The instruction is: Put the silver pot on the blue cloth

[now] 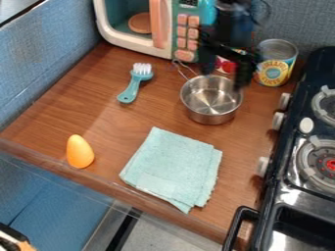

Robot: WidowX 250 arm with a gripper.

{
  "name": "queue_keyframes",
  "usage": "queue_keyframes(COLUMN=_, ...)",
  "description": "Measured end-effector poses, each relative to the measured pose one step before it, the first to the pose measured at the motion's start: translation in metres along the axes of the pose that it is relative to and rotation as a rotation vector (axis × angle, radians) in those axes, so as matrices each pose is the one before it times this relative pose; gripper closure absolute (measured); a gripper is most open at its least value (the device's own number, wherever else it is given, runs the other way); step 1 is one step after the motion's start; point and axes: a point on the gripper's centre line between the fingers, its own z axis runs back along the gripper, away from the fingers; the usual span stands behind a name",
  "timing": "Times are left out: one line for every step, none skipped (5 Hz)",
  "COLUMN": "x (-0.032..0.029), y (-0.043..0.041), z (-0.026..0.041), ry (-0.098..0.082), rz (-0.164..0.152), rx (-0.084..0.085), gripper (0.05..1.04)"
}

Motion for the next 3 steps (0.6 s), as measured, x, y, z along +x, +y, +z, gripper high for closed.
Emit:
queue_keyframes(x=0.00813, y=-0.01055, z=-0.0247, ry=0.0467, rz=-0.0185, rx=-0.0054, gripper=0.083)
queue_keyframes(x=0.00459, y=0.0012, z=-0.02636, ry=0.0473, rz=-0.0231, rx=0.009, gripper=0.083)
queue_keyframes(x=-0.00003, y=-0.00154, z=-0.0157, ry=0.0426, rz=-0.0183, rx=0.0013, gripper=0.136)
